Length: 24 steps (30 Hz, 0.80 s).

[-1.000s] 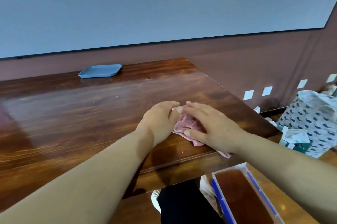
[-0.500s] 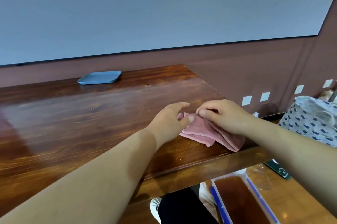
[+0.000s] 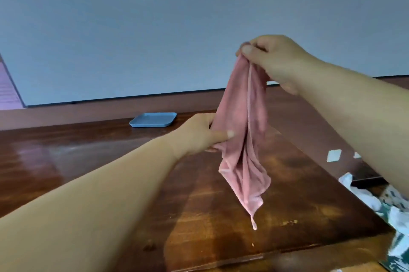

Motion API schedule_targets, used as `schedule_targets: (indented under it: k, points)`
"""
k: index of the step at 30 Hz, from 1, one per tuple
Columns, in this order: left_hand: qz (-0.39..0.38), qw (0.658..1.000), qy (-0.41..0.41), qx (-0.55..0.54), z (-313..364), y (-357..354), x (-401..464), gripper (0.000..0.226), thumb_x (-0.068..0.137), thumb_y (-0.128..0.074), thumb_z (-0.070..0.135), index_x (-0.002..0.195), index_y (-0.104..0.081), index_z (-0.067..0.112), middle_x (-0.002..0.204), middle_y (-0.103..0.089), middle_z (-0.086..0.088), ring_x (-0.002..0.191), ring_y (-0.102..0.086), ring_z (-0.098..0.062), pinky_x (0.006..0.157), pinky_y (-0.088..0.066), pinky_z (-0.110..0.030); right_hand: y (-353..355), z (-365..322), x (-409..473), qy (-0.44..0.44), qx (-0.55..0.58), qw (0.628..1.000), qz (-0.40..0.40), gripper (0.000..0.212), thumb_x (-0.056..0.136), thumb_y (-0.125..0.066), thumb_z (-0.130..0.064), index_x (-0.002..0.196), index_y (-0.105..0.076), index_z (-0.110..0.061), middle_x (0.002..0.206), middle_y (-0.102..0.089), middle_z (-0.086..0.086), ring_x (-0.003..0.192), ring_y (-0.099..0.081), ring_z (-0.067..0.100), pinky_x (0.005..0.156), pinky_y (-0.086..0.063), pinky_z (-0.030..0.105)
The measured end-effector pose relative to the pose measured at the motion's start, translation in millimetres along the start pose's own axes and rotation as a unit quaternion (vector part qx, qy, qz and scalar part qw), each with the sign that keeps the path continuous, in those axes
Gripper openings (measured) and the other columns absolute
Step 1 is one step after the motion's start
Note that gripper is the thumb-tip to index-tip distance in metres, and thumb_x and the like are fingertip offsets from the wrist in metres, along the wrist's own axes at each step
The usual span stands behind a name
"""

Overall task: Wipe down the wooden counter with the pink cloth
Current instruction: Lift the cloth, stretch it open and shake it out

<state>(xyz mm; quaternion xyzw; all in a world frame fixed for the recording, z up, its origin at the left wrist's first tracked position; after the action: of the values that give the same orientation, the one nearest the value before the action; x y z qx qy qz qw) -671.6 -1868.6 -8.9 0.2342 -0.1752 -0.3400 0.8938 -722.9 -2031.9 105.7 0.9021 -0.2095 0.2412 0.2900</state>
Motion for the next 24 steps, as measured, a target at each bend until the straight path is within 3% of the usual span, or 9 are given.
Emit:
schedule_targets:
  k: [4,7,8,10,13,16,18,21,24]
  points:
    - [0.118,0.989,0.005,-0.087,-0.1,67.5,0.9,0.013,0.090,-0.068,0.015,0.099,-0.062,0.007,0.085,-0.069,-0.010,0.075,-0.068,-0.015,0.066,-0.055,-0.023,19.7,-6.7,38.5,0.052,-0.166,0.985,0.018,0.030,0.104,-0.051,-0.028,0.106,-0.070,-0.005,0.099,-0.067,0.009,0.087,-0.063,0.021,0.084,-0.057,0.041]
    - [0.148,0.987,-0.007,-0.063,12.2,114.5,7.5,0.017,0.086,-0.073,0.018,0.097,-0.064,0.009,0.084,-0.070,-0.001,0.072,-0.068,-0.004,0.061,-0.051,-0.013,14.3,6.1,59.5,0.058,-0.306,0.950,0.017,0.025,0.104,-0.050,-0.028,0.110,-0.072,-0.016,0.089,-0.062,-0.006,0.089,-0.059,0.020,0.078,-0.043,0.030]
    - [0.157,0.987,-0.002,-0.042,15.2,126.2,11.2,0.016,0.085,-0.073,0.021,0.096,-0.065,0.012,0.083,-0.069,0.003,0.070,-0.066,-0.001,0.058,-0.049,-0.010,9.6,13.8,66.8,0.037,-0.293,0.955,0.010,0.025,0.104,-0.048,-0.025,0.111,-0.071,-0.015,0.084,-0.063,-0.005,0.080,-0.061,0.017,0.070,-0.043,0.027]
    - [0.190,0.981,0.032,0.016,14.3,146.3,22.0,0.014,0.085,-0.074,0.021,0.092,-0.064,0.015,0.080,-0.065,0.004,0.064,-0.060,-0.003,0.050,-0.043,-0.009,-6.1,33.7,78.2,-0.063,-0.135,0.989,-0.009,0.024,0.106,-0.045,-0.018,0.110,-0.067,-0.009,0.096,-0.067,0.006,0.069,-0.069,0.014,0.056,-0.052,0.023]
    - [0.268,0.957,0.092,0.065,4.1,167.8,38.7,0.015,0.088,-0.069,0.012,0.078,-0.058,0.013,0.073,-0.060,-0.004,0.059,-0.055,-0.013,0.042,-0.040,-0.014,-30.4,57.0,87.1,-0.170,0.063,0.983,-0.004,0.021,0.107,-0.042,-0.012,0.110,-0.062,-0.006,0.119,-0.064,0.020,0.081,-0.071,0.024,0.072,-0.060,0.029]
    - [0.331,0.940,0.080,-0.024,3.7,180.4,46.0,0.019,0.093,-0.058,0.001,0.077,-0.056,0.012,0.068,-0.060,-0.010,0.050,-0.055,-0.013,0.039,-0.043,-0.015,-42.1,55.1,96.0,-0.130,0.105,0.986,0.020,0.026,0.108,-0.040,-0.011,0.108,-0.066,-0.010,0.119,-0.067,0.014,0.094,-0.070,0.021,0.080,-0.055,0.024]
    - [0.356,0.930,0.034,-0.080,7.6,188.5,41.7,0.012,0.093,-0.054,-0.002,0.088,-0.059,0.008,0.074,-0.063,-0.010,0.055,-0.064,-0.011,0.051,-0.053,-0.017,-42.0,44.2,95.3,-0.079,0.118,0.989,0.039,0.027,0.107,-0.041,-0.010,0.107,-0.067,-0.013,0.119,-0.067,0.010,0.101,-0.068,0.019,0.082,-0.056,0.021]
    - [0.306,0.951,-0.035,-0.034,3.7,191.1,19.8,0.009,0.090,-0.062,0.002,0.097,-0.064,0.007,0.091,-0.070,-0.009,0.078,-0.071,-0.014,0.073,-0.059,-0.025,-36.7,30.1,71.0,0.014,0.077,0.996,0.034,0.019,0.102,-0.053,-0.011,0.103,-0.071,-0.020,0.112,-0.071,-0.003,0.096,-0.068,0.005,0.085,-0.055,0.015]
    - [0.180,0.979,-0.017,0.091,-32.3,169.5,-20.4,0.013,0.082,-0.076,0.019,0.094,-0.072,0.020,0.095,-0.074,0.002,0.086,-0.070,-0.010,0.079,-0.056,-0.025,-41.5,40.8,18.5,0.051,-0.030,0.997,-0.043,0.015,0.092,-0.070,-0.017,0.096,-0.076,-0.030,0.092,-0.074,-0.022,0.083,-0.068,-0.011,0.075,-0.045,0.000]
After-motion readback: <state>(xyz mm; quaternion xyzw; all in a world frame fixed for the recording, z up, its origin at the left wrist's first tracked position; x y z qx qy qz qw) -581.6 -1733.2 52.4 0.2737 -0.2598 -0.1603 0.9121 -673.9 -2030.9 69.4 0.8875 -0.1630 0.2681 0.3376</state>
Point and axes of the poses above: each hand's wrist, its own x-axis towards the middle knuckle, its own y-axis out of the back of the hand, z = x × y, the point moved 5 cm from there along x, towards the middle knuckle
